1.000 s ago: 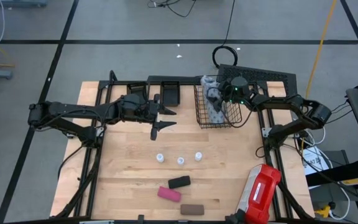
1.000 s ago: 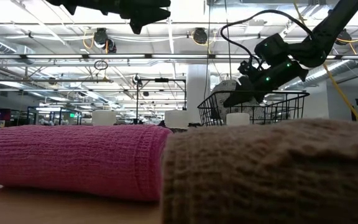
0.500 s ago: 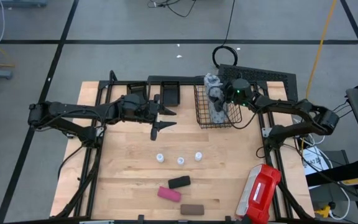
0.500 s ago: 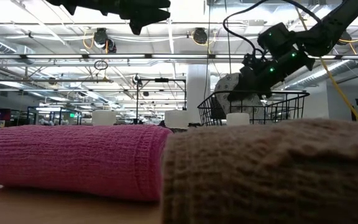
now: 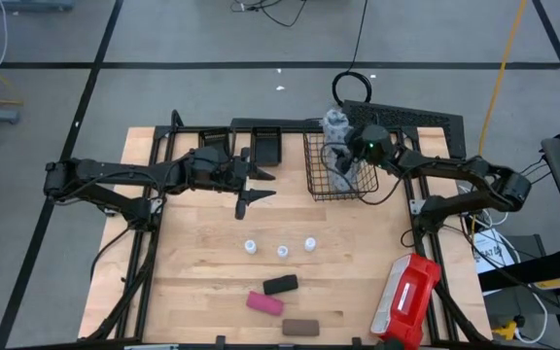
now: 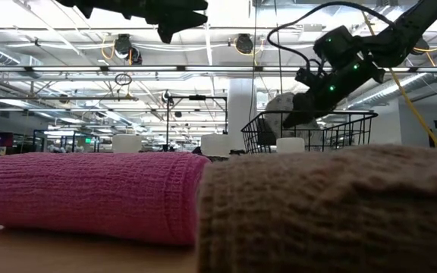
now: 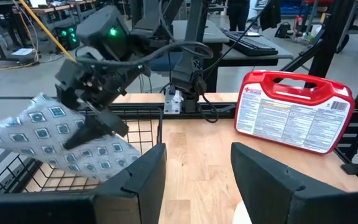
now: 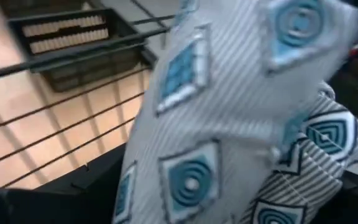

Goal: Pick & place medical supplies in basket/bin
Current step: Put the gray patient gown into the black wire basket

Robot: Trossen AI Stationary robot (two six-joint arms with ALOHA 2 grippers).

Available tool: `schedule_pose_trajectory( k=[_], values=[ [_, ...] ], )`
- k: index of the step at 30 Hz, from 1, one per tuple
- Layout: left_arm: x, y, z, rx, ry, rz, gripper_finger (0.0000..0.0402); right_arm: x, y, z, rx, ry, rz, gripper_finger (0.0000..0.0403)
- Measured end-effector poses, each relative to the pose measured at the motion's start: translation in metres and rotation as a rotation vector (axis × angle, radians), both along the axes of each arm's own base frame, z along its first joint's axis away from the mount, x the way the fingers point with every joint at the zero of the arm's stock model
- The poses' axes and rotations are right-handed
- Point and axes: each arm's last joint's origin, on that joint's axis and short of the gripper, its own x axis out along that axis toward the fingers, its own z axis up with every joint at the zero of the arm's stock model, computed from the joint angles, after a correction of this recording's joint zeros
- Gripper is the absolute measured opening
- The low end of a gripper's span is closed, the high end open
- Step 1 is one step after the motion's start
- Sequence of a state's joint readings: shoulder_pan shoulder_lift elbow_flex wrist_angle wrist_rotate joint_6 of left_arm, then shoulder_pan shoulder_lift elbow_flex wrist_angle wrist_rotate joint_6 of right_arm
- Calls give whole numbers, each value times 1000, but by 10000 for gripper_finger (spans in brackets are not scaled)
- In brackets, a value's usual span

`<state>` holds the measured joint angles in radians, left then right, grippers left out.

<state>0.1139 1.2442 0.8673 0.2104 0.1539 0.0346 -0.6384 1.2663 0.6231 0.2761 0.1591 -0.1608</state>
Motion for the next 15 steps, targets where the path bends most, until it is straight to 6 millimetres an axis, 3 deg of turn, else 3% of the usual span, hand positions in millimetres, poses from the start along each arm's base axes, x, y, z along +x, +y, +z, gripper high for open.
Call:
schedule_pose_trajectory(
  k=[7, 15],
  values=[
    [0, 0, 0, -10, 0, 1, 186, 4, 5, 1, -50, 21, -56, 329],
    [0, 0, 0, -10, 4, 2, 186, 6, 13, -9, 234, -74, 94, 329]
  ],
)
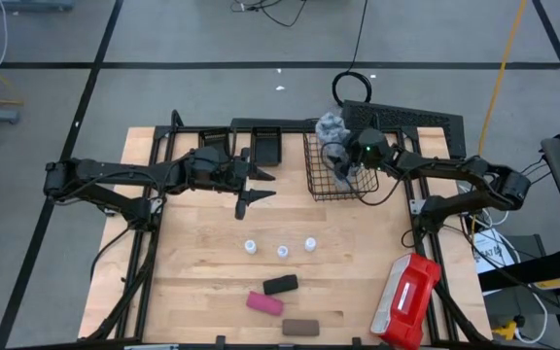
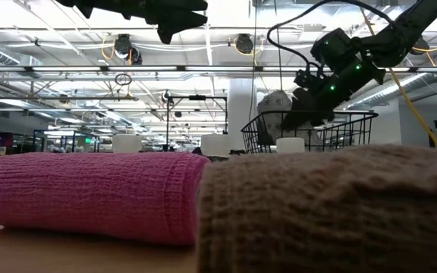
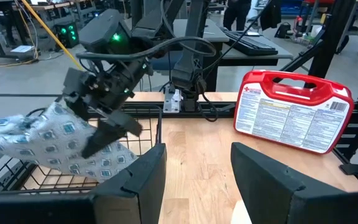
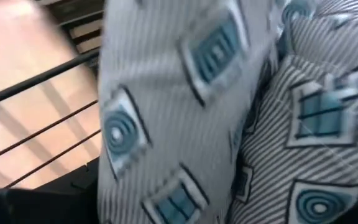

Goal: Pick & place medical supplies in basket/bin
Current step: Put the gray patient gown into the black wire basket

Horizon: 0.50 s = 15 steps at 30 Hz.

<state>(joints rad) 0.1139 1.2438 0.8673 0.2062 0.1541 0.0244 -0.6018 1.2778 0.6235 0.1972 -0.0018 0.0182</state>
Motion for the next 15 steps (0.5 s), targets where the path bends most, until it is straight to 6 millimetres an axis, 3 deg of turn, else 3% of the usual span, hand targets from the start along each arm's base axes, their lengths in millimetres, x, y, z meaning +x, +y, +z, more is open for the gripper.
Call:
schedule_pose_trajectory(
  k=[10, 15],
  values=[
    [0, 0, 0, 0, 0, 0, 186, 1, -2, 0, -16, -2, 1, 326],
    [0, 0, 0, 0, 0, 0, 186, 6, -9, -10, -22, -2, -7, 274]
  ],
)
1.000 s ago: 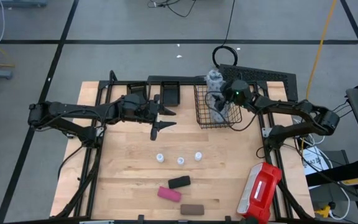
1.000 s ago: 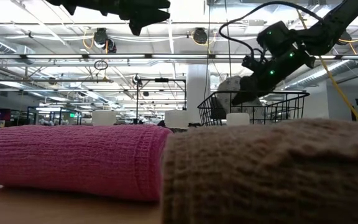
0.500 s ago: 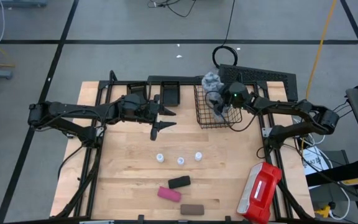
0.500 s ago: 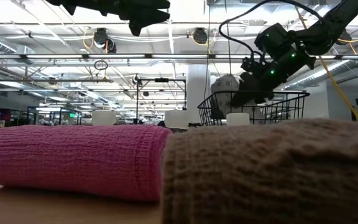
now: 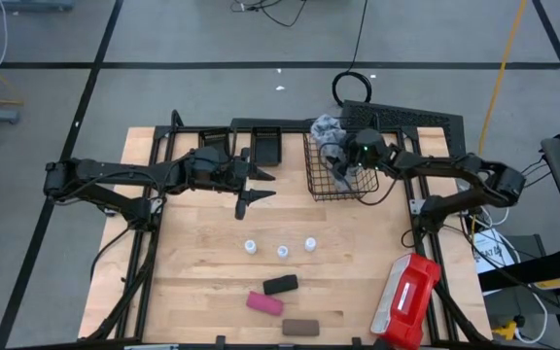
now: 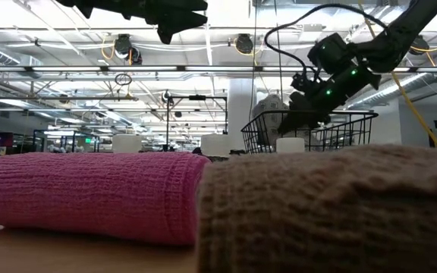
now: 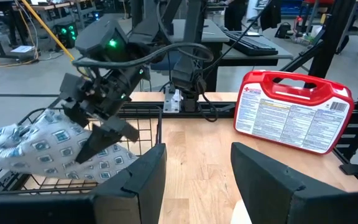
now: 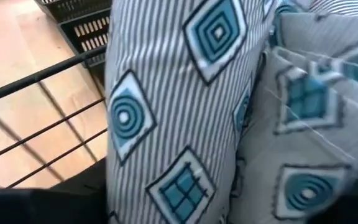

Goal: Pick & place medical supplies in basket/bin
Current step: Put the gray patient gown into the black wire basket

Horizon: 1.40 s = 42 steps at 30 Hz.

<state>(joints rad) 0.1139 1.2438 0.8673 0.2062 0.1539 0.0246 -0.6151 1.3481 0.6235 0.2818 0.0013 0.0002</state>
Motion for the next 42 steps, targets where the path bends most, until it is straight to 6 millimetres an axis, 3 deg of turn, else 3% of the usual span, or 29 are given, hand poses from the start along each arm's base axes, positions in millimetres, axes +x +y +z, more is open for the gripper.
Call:
schedule_pose_trajectory(
  k=[8, 16, 20, 23, 31, 42],
  values=[
    [0, -1, 0, -2, 1, -2, 186, 8, -1, -6, 61, -71, 83, 81],
    [0, -1, 0, -11, 2, -1, 186, 5, 14, 21, 468, -365, 287, 82],
    [0, 0, 0, -26, 3, 9, 186, 2, 20, 25, 678, -399, 345, 82],
    [0, 1, 0, -21, 3, 39, 186, -1, 23, 14, 780, -321, 300, 82],
    [0, 2, 0, -10, 3, 78, 186, -3, 20, -16, 712, -113, 144, 115],
    [0, 2, -1, -15, 11, 79, 186, -4, 18, -13, 605, -98, 154, 260]
  ],
)
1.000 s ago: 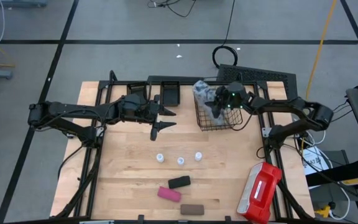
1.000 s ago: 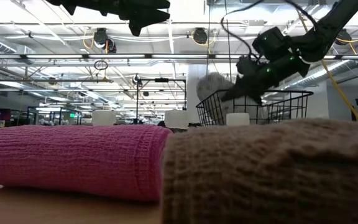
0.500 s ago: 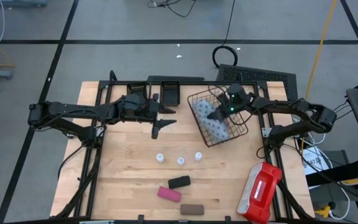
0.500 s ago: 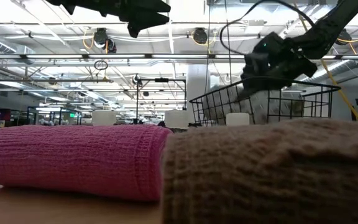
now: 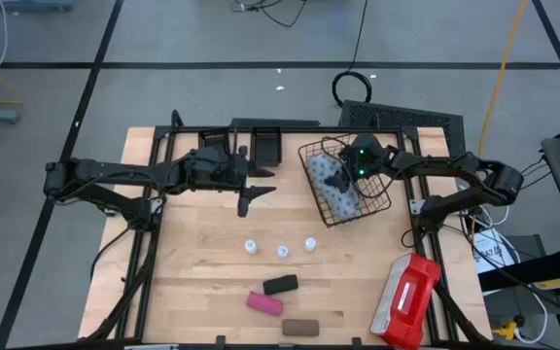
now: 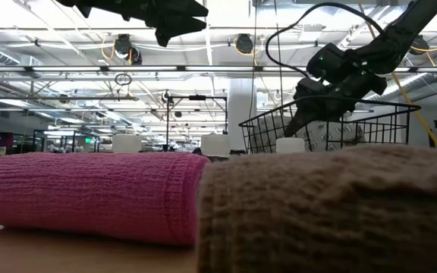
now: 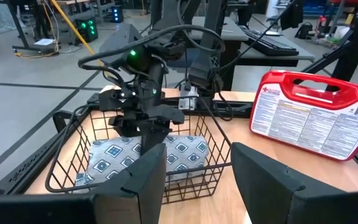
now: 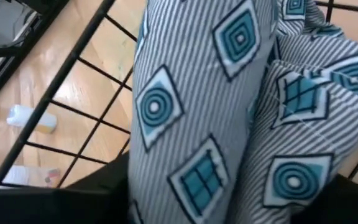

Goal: Pick & place medical supplies in basket/bin
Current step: Put the gray patient gown into the black wire basket

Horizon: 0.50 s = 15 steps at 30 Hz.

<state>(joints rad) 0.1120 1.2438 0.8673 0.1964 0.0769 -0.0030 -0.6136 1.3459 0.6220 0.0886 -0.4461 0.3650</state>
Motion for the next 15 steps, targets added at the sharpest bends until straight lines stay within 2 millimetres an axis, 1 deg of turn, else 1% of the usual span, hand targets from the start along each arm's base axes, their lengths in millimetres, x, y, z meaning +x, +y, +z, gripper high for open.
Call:
schedule_pose_trajectory(
  k=[4, 7, 11, 15],
  values=[
    [0, 0, 0, 0, 0, 0, 186, 0, -1, 0, -10, 0, 4, 311],
    [0, 0, 0, -1, 0, 0, 186, -2, -3, 0, -14, 3, -11, 333],
    [0, 0, 0, -3, 5, 1, 186, -5, -6, 1, -20, 8, -36, 340],
    [0, 0, -1, -4, 13, 1, 186, -7, -4, 9, -92, 5, -52, 337]
  ],
)
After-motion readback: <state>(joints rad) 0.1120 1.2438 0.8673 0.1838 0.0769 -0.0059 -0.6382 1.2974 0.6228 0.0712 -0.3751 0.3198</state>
